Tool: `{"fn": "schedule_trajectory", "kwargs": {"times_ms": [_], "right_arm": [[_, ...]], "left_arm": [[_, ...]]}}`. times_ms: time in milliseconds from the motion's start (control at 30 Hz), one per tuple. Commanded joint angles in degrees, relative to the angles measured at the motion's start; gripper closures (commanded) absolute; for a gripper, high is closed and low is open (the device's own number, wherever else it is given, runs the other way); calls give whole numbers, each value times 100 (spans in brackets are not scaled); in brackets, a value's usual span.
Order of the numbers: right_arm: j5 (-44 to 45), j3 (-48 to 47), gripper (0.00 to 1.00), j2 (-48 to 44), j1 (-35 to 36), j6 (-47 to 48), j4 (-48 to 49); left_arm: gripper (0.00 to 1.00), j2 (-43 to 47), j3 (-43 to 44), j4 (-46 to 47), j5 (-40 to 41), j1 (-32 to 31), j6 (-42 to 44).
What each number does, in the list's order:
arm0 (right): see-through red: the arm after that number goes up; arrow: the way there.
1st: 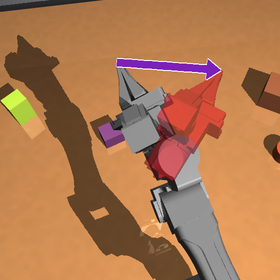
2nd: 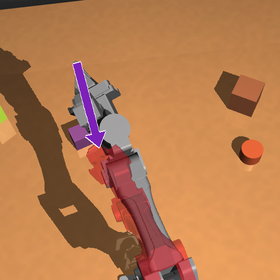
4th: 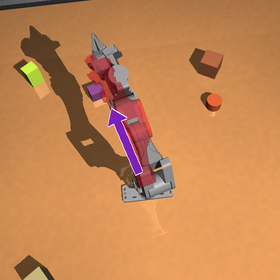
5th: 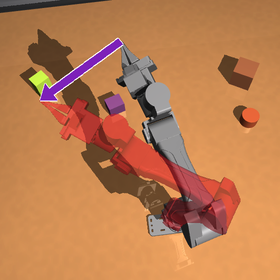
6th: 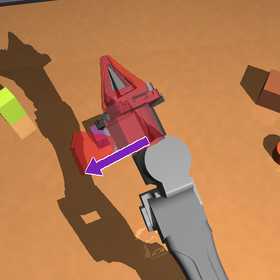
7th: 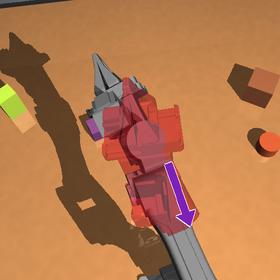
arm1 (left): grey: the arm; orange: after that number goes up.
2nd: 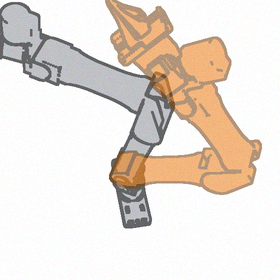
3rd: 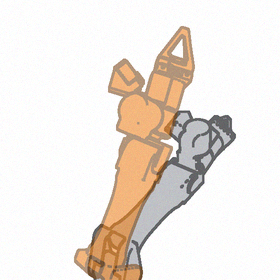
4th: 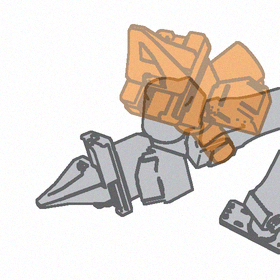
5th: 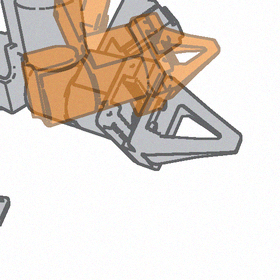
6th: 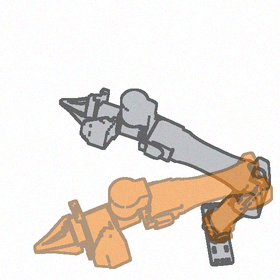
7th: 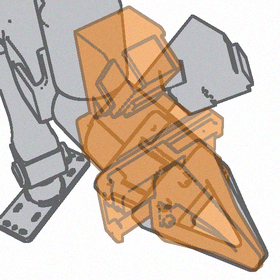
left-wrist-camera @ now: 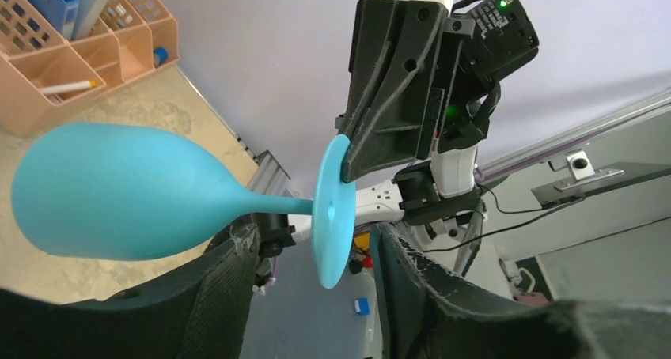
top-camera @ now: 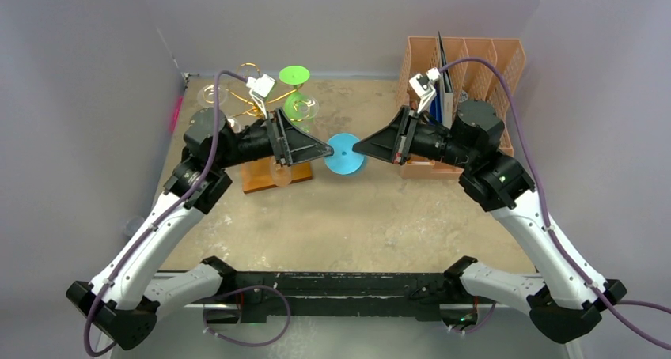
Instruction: Place the wine glass upside down on the wine glass rack
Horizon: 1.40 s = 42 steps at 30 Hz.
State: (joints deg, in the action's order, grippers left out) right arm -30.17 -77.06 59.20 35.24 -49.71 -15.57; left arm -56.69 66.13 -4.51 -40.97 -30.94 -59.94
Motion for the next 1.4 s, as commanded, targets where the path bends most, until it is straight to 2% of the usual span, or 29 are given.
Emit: {"fn": "schedule_trajectory", "kwargs": {"times_ms": [0,100,233,367,433,467,600,767,933,1200,1367], "right_arm": [[-206,4,100,-5,26,166,270],[-93,17,100,3,26,169,214],[-90,-33,100,92,32,165,144],[-81,-48,100,159,27,164,113],[-85,-45,100,146,26,177,1],[-63,-42,100,133,26,214,-83],[235,-127,84,89,29,359,-286],[798,28,45,-189,26,489,-222],[1154,279,26,-717,26,970,229],[1449,745,13,-1536,26,1370,704],[1496,881,11,-1789,26,1490,774]], "left_arm": [[51,-162,147,295,-369,-20,-356],[56,-232,143,280,-542,-25,-272],[68,-293,196,73,-716,-22,-106],[85,-427,248,30,-905,-21,-53],[98,-492,247,104,-1000,-18,-87],[100,-519,243,156,-1030,-25,-106],[100,-563,313,270,-1079,-25,-121],[100,-591,640,341,-1010,-24,-31],[100,-806,1419,115,-1005,-12,332],[100,-1492,2832,-475,-1012,154,888],[100,-1737,3418,-230,-1117,970,771]]}}
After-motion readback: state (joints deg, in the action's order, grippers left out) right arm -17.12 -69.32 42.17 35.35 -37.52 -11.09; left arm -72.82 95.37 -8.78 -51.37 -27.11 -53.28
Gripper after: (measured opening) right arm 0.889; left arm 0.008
